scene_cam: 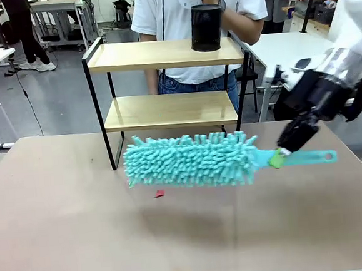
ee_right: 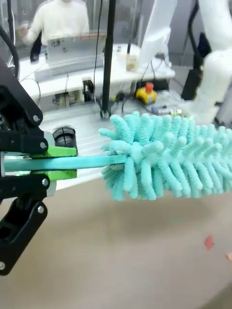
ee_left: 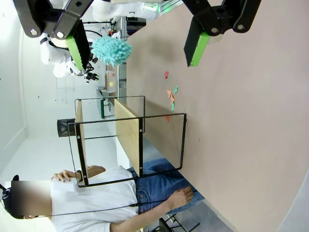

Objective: Clean the shelf.
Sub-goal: Clean the remaining tier of the Shelf with the Duster once objects are removed.

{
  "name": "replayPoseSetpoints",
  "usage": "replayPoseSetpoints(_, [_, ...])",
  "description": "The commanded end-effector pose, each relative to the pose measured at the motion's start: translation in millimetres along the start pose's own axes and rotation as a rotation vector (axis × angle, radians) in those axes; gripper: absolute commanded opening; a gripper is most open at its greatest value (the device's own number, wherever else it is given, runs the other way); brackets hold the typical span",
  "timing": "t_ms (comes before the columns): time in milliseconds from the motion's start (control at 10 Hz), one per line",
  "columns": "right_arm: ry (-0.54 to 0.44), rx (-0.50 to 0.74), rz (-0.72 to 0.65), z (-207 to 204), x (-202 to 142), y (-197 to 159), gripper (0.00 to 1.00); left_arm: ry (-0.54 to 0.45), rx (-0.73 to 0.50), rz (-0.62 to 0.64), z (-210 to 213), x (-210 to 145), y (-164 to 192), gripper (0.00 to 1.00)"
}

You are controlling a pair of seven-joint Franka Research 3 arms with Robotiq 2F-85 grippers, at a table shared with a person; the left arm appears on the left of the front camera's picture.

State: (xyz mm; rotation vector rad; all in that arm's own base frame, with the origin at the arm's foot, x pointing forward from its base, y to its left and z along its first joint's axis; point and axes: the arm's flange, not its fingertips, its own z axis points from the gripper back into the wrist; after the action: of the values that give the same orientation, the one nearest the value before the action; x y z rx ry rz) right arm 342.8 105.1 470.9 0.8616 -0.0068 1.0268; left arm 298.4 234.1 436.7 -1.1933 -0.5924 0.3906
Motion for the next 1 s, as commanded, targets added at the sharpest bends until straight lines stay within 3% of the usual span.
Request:
replayPoseSetpoints(0, [-0.125,0.171,-0.190,72.3,-51.6,-5.0,0.12,0.006,-0.010,-0.011,1.3,-0.9,-2.4,1.00])
replayPoseSetpoints(100, [-0.247,0.289,-0.264,115.3,-97.1,2.0,0.12,0.006,-0.010,-0.011,1.3,-0.9,-2.4,1.00])
replayPoseSetpoints(200, [-0.425,0.327,-0.260,148.9,-137.6,9.4,0.12,0.006,-0.010,-0.011,1.3,-0.9,-2.4,1.00])
replayPoseSetpoints(500, [-1.013,0.184,-0.511,193.5,-237.5,-9.2,0.12,0.006,-0.010,-0.011,1.3,-0.9,-2.4,1.00])
replayPoseSetpoints(700, [-1.201,0.021,-0.713,186.5,-266.9,-40.3,0.12,0.006,-0.010,-0.011,1.3,-0.9,-2.4,1.00])
replayPoseSetpoints(800, [-1.225,-0.031,-0.752,180.1,-274.8,-54.2,0.12,0.006,-0.010,-0.011,1.3,-0.9,-2.4,1.00])
replayPoseSetpoints(900, [-1.173,-0.030,-0.785,169.6,-274.5,-67.8,0.12,0.006,-0.010,-0.011,1.3,-0.9,-2.4,1.00])
